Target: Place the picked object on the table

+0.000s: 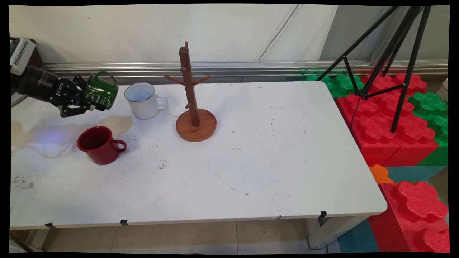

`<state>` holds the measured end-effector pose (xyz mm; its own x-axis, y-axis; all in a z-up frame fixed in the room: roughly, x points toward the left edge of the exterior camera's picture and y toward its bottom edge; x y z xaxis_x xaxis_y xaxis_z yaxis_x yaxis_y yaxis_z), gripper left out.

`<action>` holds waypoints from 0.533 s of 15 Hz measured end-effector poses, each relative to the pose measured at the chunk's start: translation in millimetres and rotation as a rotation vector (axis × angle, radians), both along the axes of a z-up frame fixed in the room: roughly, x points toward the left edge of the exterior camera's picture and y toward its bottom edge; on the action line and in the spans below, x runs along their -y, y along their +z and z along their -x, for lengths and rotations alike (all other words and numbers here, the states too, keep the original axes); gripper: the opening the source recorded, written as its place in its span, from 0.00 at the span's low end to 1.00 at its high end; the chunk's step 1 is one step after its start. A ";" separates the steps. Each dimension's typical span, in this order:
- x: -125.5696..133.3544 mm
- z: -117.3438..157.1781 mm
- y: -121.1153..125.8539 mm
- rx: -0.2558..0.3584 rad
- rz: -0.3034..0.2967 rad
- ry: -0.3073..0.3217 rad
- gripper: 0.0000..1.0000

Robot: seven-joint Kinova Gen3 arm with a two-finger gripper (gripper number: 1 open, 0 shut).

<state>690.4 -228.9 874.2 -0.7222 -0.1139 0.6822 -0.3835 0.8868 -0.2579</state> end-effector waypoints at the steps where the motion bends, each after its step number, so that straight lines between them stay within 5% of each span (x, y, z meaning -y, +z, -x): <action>1: 1.6 -3.5 -2.0 0.019 0.003 -0.001 0.00; 8: 10.1 -21.4 -13.8 0.126 0.014 -0.019 0.00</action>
